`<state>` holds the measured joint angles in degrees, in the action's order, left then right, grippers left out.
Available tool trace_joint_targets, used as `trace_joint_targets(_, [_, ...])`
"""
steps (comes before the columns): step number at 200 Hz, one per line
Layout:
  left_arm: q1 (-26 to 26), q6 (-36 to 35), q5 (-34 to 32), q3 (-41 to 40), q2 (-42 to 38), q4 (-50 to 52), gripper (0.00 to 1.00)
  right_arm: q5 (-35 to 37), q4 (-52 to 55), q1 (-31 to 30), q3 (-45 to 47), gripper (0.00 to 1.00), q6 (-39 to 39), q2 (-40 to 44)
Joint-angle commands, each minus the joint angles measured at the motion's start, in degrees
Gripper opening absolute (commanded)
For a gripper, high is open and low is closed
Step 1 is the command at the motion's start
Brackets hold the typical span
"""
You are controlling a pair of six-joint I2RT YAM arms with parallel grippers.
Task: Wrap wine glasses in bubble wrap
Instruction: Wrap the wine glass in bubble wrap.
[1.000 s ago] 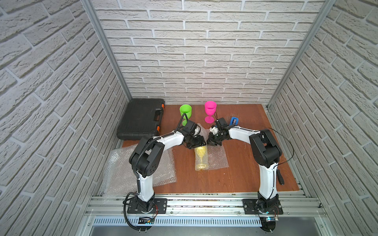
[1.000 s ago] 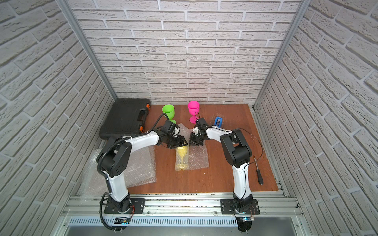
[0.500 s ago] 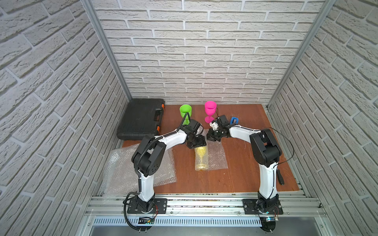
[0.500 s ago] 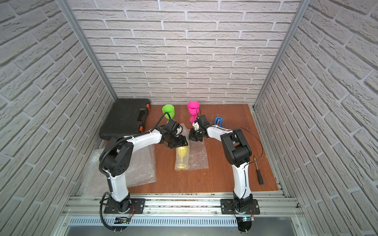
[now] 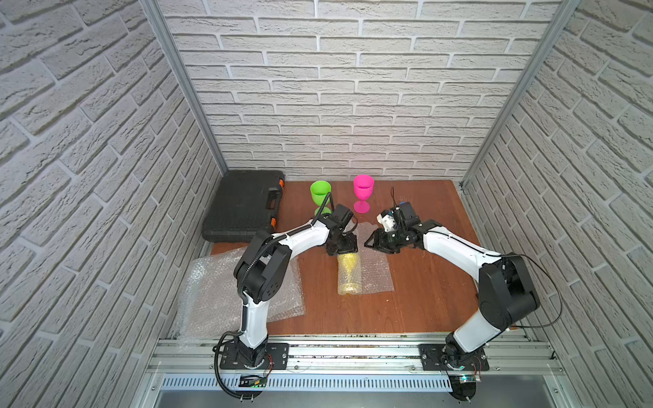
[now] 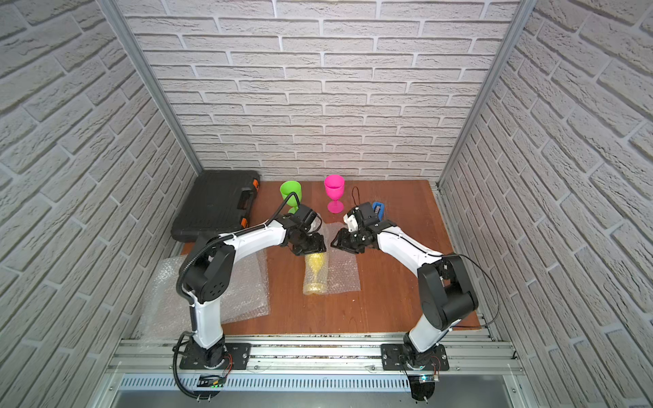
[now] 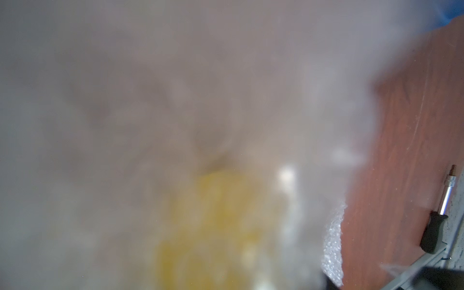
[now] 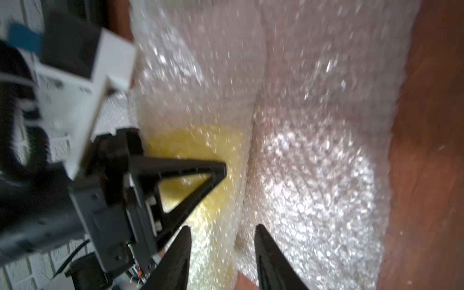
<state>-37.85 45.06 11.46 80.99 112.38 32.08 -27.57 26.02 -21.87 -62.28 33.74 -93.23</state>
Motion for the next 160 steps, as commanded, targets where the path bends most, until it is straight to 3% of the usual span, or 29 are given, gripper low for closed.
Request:
trace_joint_targets(1, [0.2, 0.3, -5.6, -0.9, 3.9, 9.7, 0.49, -3.8, -0.7, -3.3, 3.7, 0.48, 0.4, 2.3])
trace_joint_targets(55, [0.1, 0.1, -5.4, 0.3, 5.0, 10.6, 0.50, -3.6, -7.8, -8.3, 6.0, 0.52, 4.5, -0.3])
trace_joint_targets(102, [0.0, -0.5, -5.5, 0.4, 4.6, 10.4, 0.53, 0.7, -4.9, -8.4, 4.9, 0.29, 3.0, -2.0])
trace_joint_targets(132, [0.0, -1.2, -5.3, 0.2, 3.2, 9.6, 0.70, 1.2, -4.0, -8.3, 4.7, 0.17, 2.4, -2.6])
trace_joint_targets(160, [0.0, -1.7, -5.4, 0.3, 1.7, 8.9, 0.86, 1.5, -3.6, -8.1, 4.8, 0.14, 2.2, -2.7])
